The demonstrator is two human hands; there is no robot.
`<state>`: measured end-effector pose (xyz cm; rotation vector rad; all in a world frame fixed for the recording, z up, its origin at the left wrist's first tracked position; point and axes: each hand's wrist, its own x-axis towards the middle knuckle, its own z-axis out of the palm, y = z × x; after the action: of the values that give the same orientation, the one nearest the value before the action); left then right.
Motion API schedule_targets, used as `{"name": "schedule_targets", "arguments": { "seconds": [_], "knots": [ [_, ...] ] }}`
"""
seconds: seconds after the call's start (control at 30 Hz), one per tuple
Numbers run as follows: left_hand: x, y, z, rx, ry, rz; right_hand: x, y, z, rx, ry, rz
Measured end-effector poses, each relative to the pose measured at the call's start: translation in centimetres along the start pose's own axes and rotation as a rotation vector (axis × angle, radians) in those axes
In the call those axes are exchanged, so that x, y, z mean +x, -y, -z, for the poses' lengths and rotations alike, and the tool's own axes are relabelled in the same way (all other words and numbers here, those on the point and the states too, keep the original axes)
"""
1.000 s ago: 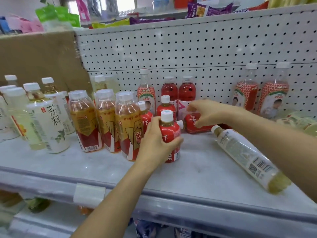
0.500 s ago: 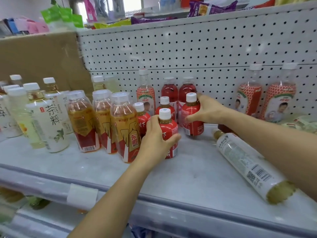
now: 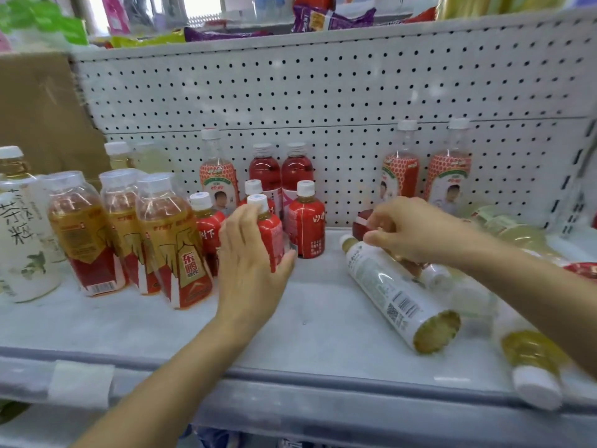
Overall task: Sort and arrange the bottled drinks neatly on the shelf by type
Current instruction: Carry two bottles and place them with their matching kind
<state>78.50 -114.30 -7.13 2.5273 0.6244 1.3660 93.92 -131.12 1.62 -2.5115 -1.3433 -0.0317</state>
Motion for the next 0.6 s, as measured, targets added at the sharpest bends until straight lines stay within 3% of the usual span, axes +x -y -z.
{"name": "schedule_targets", "arguments": {
  "seconds": [0.03, 0.1, 0.2, 0.3, 0.43, 0.6],
  "knots": [
    [-0.9, -1.1, -0.4, -0.02, -0.028, -0.089, -1.5, -0.2, -0.2, -0.056, -0.009, -0.01],
    [-1.4, -3.3, -1.2, -0.157, 0.188, -0.073, -3.1, -0.4, -0.9, -0.157, -0.017, -0.044],
    [-0.1, -5.8, -2.8, -0.429, 0.616, 0.35, -3.8, -0.6, -1.4, -0.08, -0.007, -0.055],
    [1.9, -6.4, -3.8, -0.362, 0.681, 0.508, -4.1, -1.4, -0.9, 0.215, -0.008, -0.039],
    [3.6, -8.0, -3.1, -0.244, 0.925, 0.634, -4.1, -3.6, -1.0, -0.095, -0.161, -0.078],
    [4.6, -8.0, -2.2, -0.471, 0.983, 0.777, -4.3, -4.0, -2.4, -0.38, 0.001, -0.181]
  ]
}}
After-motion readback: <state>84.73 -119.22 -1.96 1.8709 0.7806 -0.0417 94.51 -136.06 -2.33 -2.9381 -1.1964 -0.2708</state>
